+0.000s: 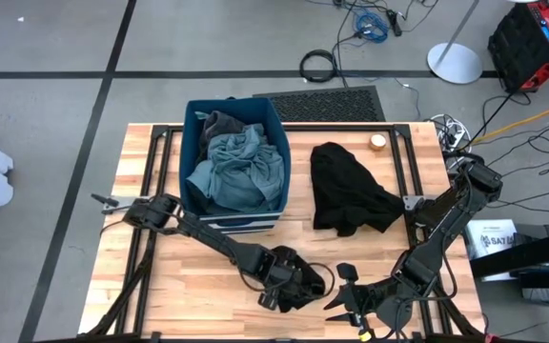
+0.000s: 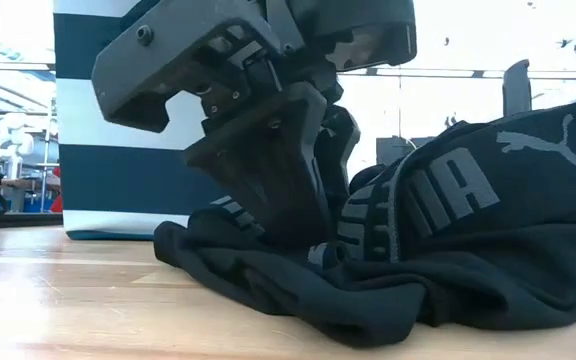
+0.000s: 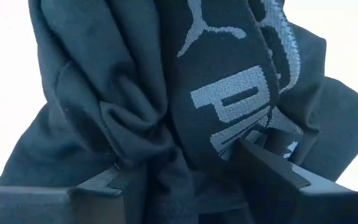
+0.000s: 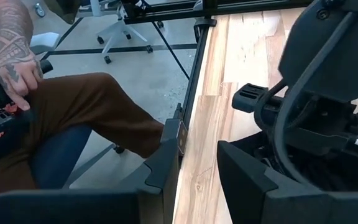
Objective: Sort clothes
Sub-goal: Put the black boxer into the blue laundry organizer
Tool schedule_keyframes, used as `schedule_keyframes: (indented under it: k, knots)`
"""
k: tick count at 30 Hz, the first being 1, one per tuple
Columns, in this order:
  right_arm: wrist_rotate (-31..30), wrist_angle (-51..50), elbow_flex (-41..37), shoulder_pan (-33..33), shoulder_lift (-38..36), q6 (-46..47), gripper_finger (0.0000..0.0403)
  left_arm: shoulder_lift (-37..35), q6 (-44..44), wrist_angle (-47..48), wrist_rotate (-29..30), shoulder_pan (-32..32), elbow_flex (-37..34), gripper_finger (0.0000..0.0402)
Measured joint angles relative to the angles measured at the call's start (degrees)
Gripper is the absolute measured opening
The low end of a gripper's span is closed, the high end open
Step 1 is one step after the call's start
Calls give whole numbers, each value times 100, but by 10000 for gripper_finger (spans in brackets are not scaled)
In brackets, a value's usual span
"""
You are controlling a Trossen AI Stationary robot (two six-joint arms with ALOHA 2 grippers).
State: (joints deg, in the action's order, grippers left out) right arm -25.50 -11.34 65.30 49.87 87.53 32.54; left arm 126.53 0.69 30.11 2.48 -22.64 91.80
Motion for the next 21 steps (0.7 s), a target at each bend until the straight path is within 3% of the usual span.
schedule_keyframes:
  k: [5,13,21]
  knots:
    - [0,-19,0,0,0,-8,100,8,13,15,-481,23,-6,186]
    - [0,-17,0,0,0,20,100,-23,22,32,-479,-30,1,26]
    - [0,-37,0,0,0,40,100,-21,143,593,-75,-288,520,29]
